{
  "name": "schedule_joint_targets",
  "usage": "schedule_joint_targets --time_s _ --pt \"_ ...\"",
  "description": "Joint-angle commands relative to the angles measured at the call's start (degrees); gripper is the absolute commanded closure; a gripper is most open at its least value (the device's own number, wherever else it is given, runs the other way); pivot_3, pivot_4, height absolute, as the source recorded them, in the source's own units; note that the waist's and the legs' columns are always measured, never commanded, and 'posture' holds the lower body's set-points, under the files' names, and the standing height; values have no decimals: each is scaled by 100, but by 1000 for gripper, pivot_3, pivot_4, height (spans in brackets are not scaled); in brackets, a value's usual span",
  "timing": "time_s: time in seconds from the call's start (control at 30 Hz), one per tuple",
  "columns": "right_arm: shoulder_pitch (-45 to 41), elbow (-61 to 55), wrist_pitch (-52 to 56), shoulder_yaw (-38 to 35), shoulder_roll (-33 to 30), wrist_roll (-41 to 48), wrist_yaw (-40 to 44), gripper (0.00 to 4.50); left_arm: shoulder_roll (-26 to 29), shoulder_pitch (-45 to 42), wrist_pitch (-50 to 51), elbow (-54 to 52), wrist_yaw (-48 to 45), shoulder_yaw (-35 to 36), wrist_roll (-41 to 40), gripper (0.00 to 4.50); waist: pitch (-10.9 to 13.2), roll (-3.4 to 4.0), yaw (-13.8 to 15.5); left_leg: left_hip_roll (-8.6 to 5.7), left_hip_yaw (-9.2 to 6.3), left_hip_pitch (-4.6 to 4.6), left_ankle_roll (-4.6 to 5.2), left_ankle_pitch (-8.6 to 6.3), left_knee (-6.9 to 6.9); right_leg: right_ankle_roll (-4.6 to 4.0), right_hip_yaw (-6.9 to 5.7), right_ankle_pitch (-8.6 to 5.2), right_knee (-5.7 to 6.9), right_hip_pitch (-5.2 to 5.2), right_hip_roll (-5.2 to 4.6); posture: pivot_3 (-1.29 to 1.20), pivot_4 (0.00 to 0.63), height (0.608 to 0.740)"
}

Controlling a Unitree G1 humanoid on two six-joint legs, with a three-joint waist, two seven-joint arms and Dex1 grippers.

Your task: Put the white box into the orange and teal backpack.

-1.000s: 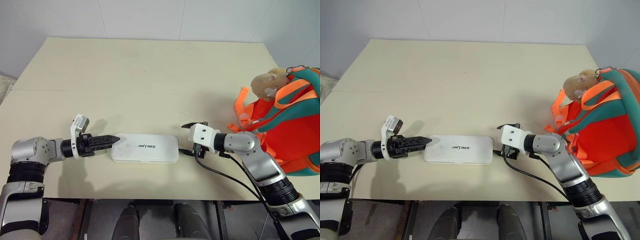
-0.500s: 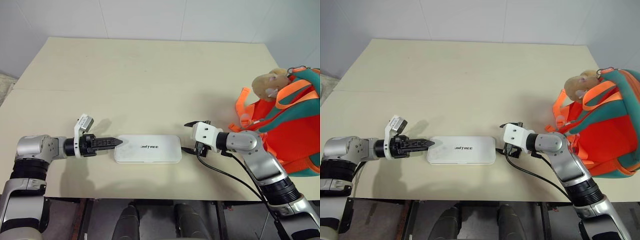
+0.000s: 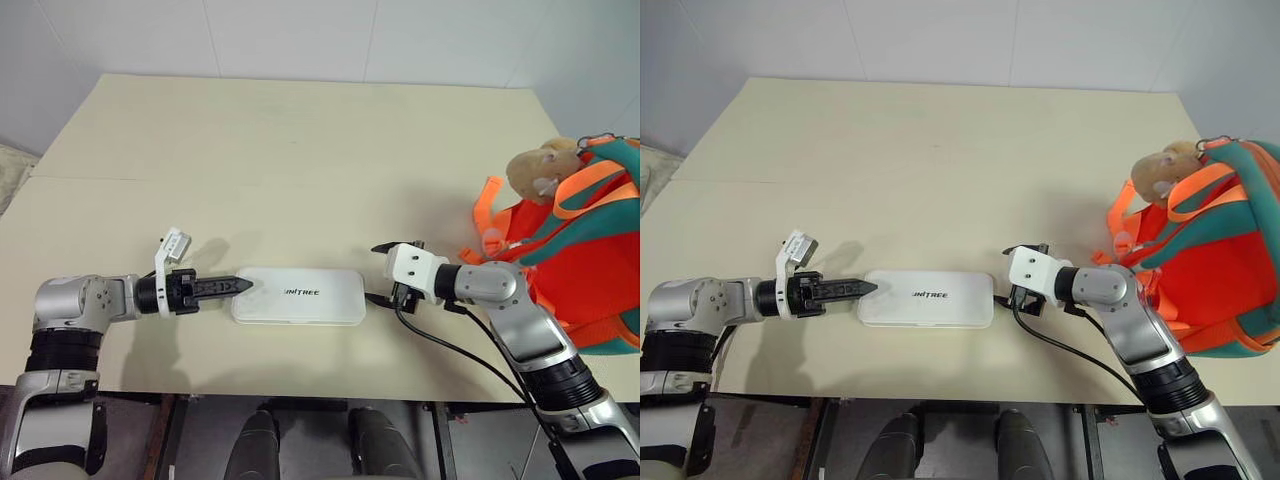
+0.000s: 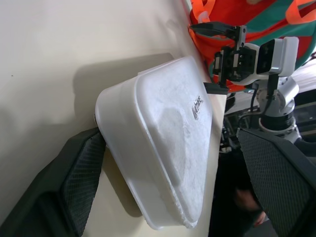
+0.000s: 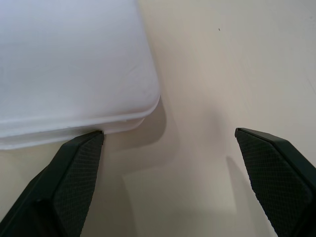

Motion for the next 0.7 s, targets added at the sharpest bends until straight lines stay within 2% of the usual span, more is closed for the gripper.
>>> schedule_joint_targets --time_s 0.03,0.17,0.37,0.7 --pt "20 -226 -109 115 100 80 44 0 37 208 417 -574 45 77 -369 18 0 0 -22 0 0 0 0 0 0 0 0 0 0 0 0 0 150 740" --pt "12 -206 -130 113 118 78 38 0 35 362 638 -839 233 393 -538 18 0 0 -31 0 -1 -2 0 0 -8 -2 -1 -2 -2 -3 0 0 150 740" --pt "-12 -138 -182 128 153 59 36 0 361 605 462 -649 266 530 -370 18 0 0 -83 1 -1 -1 -1 0 -10 -3 -1 -3 -3 -4 0 0 150 740" --pt "-107 93 -272 -30 -43 -28 -43 0 782 840 346 -371 176 504 -370 18 0 0 -120 0 0 -1 -1 -1 -16 -7 0 -5 -6 -7 -1 0 150 740"
